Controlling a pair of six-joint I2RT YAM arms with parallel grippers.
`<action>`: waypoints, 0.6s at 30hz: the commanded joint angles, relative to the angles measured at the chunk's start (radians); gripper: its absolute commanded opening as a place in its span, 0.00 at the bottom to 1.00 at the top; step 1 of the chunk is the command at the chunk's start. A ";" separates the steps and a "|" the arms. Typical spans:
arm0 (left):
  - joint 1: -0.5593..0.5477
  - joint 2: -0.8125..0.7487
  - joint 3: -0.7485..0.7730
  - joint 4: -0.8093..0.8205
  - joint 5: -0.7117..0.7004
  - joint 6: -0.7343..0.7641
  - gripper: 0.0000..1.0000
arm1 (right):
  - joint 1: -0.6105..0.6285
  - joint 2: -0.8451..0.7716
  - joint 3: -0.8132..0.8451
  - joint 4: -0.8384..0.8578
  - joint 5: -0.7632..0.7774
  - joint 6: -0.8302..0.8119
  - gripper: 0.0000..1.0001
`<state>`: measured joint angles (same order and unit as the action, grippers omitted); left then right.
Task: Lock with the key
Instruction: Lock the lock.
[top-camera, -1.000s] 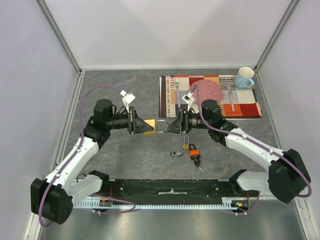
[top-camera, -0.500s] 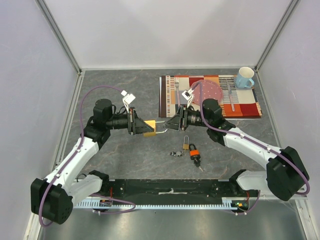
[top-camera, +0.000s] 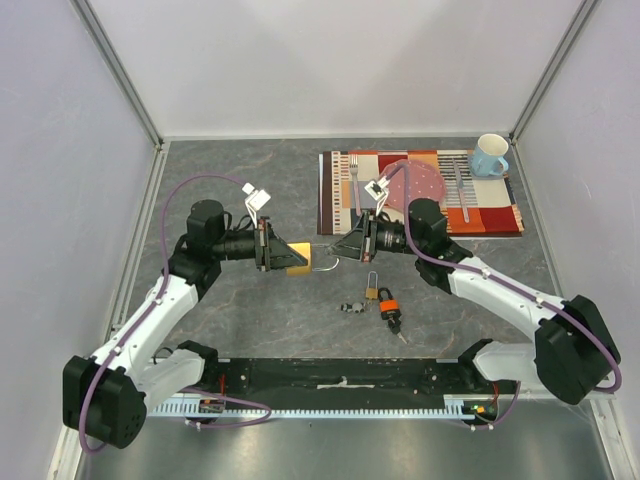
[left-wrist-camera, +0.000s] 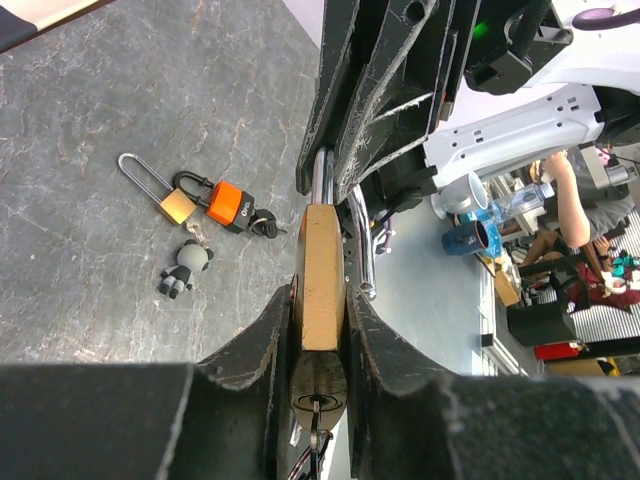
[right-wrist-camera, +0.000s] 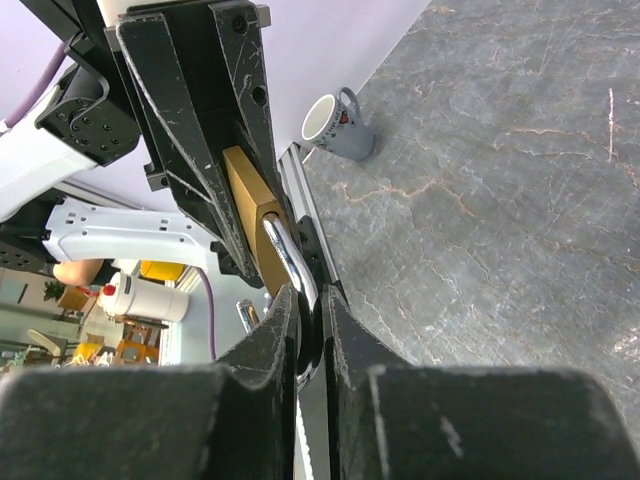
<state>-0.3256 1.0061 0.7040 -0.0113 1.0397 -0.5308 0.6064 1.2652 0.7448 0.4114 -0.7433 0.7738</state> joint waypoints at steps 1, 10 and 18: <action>-0.001 -0.011 0.012 0.105 0.080 -0.054 0.02 | 0.006 -0.026 -0.009 0.041 0.001 -0.028 0.05; 0.000 -0.024 0.014 0.154 0.126 -0.101 0.02 | 0.006 -0.043 -0.041 0.069 -0.024 -0.035 0.30; 0.000 -0.034 -0.011 0.206 0.137 -0.141 0.02 | 0.004 -0.061 -0.090 0.147 -0.047 0.005 0.40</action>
<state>-0.3256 1.0065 0.6910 0.0673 1.1042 -0.5987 0.6094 1.2343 0.6777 0.4778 -0.7673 0.7647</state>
